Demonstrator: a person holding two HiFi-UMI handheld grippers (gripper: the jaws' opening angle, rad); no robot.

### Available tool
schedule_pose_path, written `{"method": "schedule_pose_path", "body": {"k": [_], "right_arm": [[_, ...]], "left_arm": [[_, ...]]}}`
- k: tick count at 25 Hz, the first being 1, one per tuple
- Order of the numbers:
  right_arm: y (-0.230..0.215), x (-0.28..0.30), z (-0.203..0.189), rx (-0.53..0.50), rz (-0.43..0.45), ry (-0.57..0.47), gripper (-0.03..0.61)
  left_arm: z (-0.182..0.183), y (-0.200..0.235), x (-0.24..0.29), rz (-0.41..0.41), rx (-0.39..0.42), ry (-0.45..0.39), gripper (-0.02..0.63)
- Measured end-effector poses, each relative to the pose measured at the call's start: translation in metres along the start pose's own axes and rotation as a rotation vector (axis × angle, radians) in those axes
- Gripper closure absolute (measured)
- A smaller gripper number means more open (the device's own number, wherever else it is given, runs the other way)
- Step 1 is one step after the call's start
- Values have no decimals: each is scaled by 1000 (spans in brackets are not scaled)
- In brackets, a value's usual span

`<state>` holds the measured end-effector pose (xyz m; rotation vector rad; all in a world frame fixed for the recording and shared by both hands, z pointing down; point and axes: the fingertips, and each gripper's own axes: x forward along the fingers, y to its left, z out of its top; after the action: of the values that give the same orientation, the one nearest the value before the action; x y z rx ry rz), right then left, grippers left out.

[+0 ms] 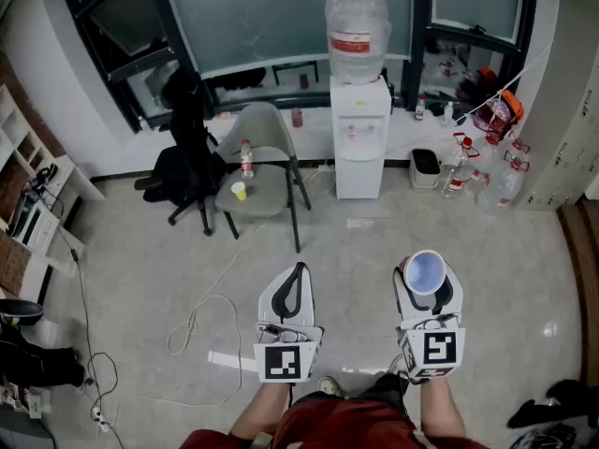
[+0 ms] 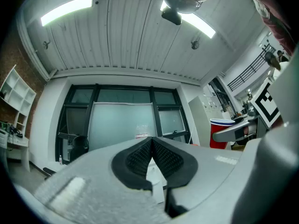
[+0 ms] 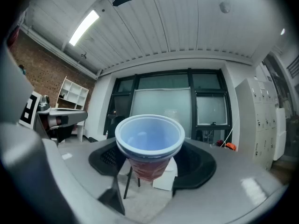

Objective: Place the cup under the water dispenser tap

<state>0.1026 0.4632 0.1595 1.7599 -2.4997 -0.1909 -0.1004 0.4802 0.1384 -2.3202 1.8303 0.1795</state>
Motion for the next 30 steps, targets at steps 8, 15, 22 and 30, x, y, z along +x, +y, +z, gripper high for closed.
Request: {"method": "schedule_pose_path", "body": {"k": [8,15,22,30], "right_arm": [[32,0,-7,-2,0,23,276],[50,4,-12,18,-4,31,276],[50,26,-21,28,5,49,276],[32,82,-43,39,22,59,275]], "left_arm": [[-1,29,-16,2,-8,-4,614],[-15,45,-24,-5,-16,33,614],[-27,57,-10,6,-16,39,614],[-54,67,37,20,1,83,614]]}}
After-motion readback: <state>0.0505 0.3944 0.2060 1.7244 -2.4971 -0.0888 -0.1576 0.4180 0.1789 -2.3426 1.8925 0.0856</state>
